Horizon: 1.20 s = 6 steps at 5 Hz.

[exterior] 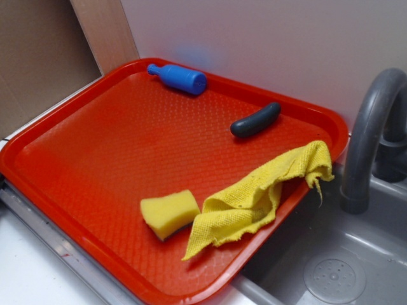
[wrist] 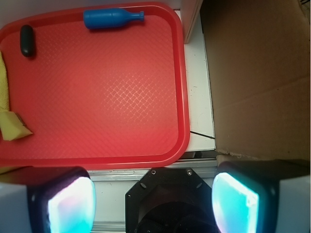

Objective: Grab the plastic pickle.

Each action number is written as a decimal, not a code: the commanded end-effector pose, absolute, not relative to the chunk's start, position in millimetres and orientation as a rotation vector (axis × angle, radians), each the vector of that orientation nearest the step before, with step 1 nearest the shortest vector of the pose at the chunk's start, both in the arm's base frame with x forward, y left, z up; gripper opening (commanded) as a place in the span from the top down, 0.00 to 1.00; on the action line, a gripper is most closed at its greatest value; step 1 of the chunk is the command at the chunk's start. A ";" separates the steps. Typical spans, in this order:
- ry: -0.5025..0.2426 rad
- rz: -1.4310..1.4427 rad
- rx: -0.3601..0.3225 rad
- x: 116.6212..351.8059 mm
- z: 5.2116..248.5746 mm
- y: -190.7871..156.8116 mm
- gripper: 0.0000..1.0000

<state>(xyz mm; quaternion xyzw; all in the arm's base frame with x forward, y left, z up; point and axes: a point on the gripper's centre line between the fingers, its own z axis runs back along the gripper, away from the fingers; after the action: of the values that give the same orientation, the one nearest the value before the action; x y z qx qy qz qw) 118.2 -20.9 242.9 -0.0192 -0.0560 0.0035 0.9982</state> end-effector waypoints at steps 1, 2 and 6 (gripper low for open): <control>-0.112 0.007 -0.038 118.2 242.9 -20.9 0.00; -0.136 -0.014 -0.032 131.5 244.4 -56.5 0.00; -0.265 -0.192 -0.033 241.9 191.5 -233.6 0.00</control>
<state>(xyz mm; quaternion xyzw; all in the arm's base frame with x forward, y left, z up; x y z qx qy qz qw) 244.6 -228.7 166.9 0.0073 -0.1014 -0.0905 0.9907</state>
